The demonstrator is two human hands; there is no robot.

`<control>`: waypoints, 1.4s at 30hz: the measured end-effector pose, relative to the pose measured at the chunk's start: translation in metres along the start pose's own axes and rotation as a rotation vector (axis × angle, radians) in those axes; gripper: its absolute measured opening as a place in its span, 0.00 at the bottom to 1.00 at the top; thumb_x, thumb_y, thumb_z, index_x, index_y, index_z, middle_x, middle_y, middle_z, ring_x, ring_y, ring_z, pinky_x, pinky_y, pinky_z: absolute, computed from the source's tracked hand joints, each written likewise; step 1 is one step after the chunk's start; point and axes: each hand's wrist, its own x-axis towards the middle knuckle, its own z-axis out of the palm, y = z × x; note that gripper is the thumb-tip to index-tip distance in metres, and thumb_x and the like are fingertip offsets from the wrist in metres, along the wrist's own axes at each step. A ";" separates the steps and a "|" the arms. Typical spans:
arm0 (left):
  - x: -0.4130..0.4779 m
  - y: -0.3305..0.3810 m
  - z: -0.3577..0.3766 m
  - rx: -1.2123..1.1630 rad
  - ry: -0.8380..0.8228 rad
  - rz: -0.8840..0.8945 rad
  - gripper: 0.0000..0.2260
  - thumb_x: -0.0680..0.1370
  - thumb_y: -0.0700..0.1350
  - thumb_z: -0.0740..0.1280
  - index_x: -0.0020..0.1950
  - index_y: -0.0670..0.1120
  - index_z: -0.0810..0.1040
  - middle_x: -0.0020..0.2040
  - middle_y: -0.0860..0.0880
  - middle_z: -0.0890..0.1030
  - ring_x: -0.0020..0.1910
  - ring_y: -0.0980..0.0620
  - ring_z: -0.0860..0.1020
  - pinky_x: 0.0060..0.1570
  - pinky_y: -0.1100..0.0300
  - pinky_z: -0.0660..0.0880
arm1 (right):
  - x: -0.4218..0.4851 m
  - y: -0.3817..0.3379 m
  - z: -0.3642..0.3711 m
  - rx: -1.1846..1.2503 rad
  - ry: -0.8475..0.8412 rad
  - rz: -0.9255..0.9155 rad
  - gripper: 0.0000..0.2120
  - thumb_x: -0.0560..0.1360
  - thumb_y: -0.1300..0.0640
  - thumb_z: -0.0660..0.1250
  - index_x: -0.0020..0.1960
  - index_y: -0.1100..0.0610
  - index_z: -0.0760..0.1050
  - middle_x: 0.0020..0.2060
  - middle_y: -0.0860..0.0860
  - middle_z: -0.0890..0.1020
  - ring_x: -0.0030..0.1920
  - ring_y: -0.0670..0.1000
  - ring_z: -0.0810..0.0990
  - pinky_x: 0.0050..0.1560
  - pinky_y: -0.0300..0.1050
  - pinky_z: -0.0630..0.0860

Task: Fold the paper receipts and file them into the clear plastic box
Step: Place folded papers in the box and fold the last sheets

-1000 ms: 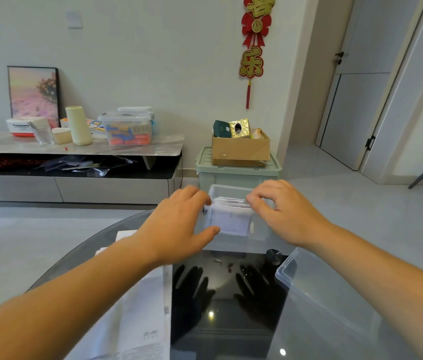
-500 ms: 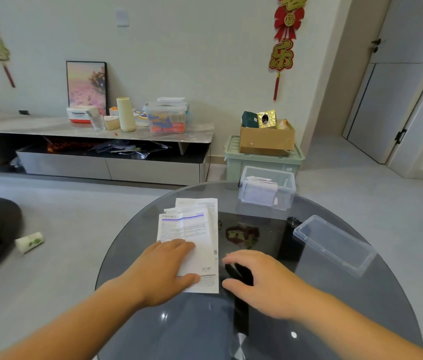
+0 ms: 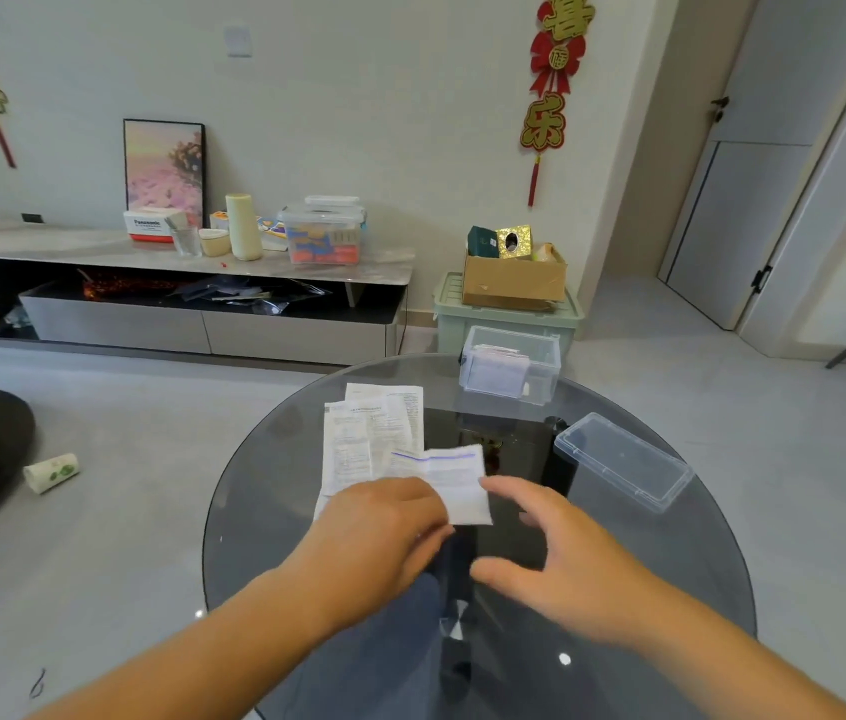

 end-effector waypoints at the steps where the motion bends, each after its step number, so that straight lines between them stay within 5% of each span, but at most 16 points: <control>1: -0.001 0.014 0.002 -0.025 -0.026 0.032 0.12 0.80 0.56 0.58 0.48 0.55 0.79 0.45 0.57 0.81 0.41 0.56 0.79 0.39 0.59 0.78 | -0.007 0.004 -0.002 -0.042 -0.041 -0.007 0.39 0.69 0.35 0.72 0.75 0.33 0.57 0.68 0.29 0.60 0.68 0.35 0.62 0.68 0.36 0.63; 6: -0.011 0.052 0.012 -0.092 -0.193 0.001 0.12 0.82 0.59 0.58 0.57 0.55 0.75 0.52 0.55 0.79 0.48 0.54 0.76 0.50 0.58 0.73 | -0.032 0.032 0.000 -0.192 -0.139 -0.029 0.45 0.64 0.26 0.70 0.76 0.37 0.59 0.68 0.28 0.61 0.71 0.33 0.60 0.72 0.36 0.62; 11: -0.013 0.044 0.016 -0.081 -0.316 -0.018 0.31 0.75 0.68 0.64 0.74 0.57 0.65 0.70 0.58 0.71 0.68 0.56 0.68 0.68 0.62 0.62 | -0.038 0.052 0.009 -0.292 -0.070 -0.098 0.33 0.72 0.30 0.65 0.74 0.40 0.66 0.72 0.33 0.65 0.74 0.36 0.60 0.75 0.40 0.61; 14: -0.012 0.031 0.012 -0.103 -0.401 -0.063 0.36 0.73 0.69 0.67 0.77 0.58 0.61 0.75 0.59 0.66 0.72 0.57 0.64 0.71 0.63 0.58 | -0.037 0.049 0.008 -0.339 -0.034 -0.181 0.21 0.78 0.38 0.64 0.67 0.43 0.74 0.69 0.37 0.72 0.71 0.38 0.65 0.69 0.33 0.64; 19: -0.011 0.017 0.015 -0.219 -0.418 -0.090 0.26 0.75 0.65 0.68 0.70 0.60 0.71 0.69 0.62 0.72 0.66 0.62 0.70 0.67 0.64 0.68 | -0.034 0.047 0.006 -0.238 -0.005 -0.173 0.11 0.81 0.43 0.61 0.57 0.45 0.79 0.59 0.38 0.80 0.63 0.40 0.74 0.57 0.32 0.72; 23: -0.006 0.011 0.015 -0.336 -0.354 -0.207 0.11 0.78 0.58 0.68 0.58 0.58 0.80 0.59 0.63 0.79 0.57 0.62 0.76 0.57 0.63 0.75 | -0.031 0.048 0.006 -0.005 0.067 -0.075 0.08 0.80 0.46 0.63 0.55 0.42 0.80 0.53 0.29 0.78 0.58 0.32 0.74 0.49 0.28 0.72; 26: 0.003 0.011 0.015 -0.423 -0.268 -0.333 0.09 0.80 0.57 0.65 0.49 0.55 0.81 0.47 0.57 0.83 0.47 0.57 0.79 0.49 0.57 0.78 | -0.025 0.049 0.003 0.132 0.127 0.024 0.07 0.80 0.45 0.64 0.56 0.41 0.76 0.52 0.34 0.82 0.53 0.39 0.79 0.47 0.34 0.76; 30: 0.020 0.013 0.026 -0.430 -0.137 -0.508 0.10 0.78 0.57 0.68 0.56 0.56 0.73 0.46 0.57 0.78 0.43 0.58 0.78 0.43 0.64 0.77 | -0.002 0.048 0.004 0.174 0.206 0.186 0.22 0.79 0.46 0.66 0.70 0.44 0.63 0.45 0.43 0.83 0.46 0.43 0.80 0.42 0.36 0.72; 35: 0.032 0.022 0.041 -0.397 -0.101 -0.573 0.38 0.74 0.56 0.74 0.76 0.55 0.55 0.66 0.51 0.73 0.59 0.50 0.76 0.57 0.55 0.76 | 0.016 0.054 0.018 0.031 0.341 0.278 0.39 0.74 0.41 0.71 0.77 0.48 0.54 0.39 0.44 0.79 0.48 0.49 0.78 0.62 0.55 0.73; 38: 0.035 0.026 0.048 -0.327 -0.136 -0.527 0.41 0.74 0.59 0.73 0.78 0.57 0.52 0.73 0.51 0.68 0.66 0.48 0.74 0.60 0.53 0.75 | 0.018 0.051 0.020 -0.030 0.315 0.266 0.41 0.73 0.39 0.70 0.77 0.43 0.51 0.44 0.42 0.77 0.52 0.49 0.77 0.67 0.55 0.67; 42: 0.037 0.025 0.051 -0.333 -0.154 -0.523 0.42 0.72 0.61 0.73 0.78 0.57 0.51 0.73 0.51 0.68 0.66 0.48 0.73 0.60 0.53 0.74 | 0.019 0.056 0.019 0.087 0.313 0.240 0.36 0.74 0.43 0.72 0.74 0.38 0.55 0.42 0.42 0.78 0.51 0.50 0.78 0.63 0.58 0.73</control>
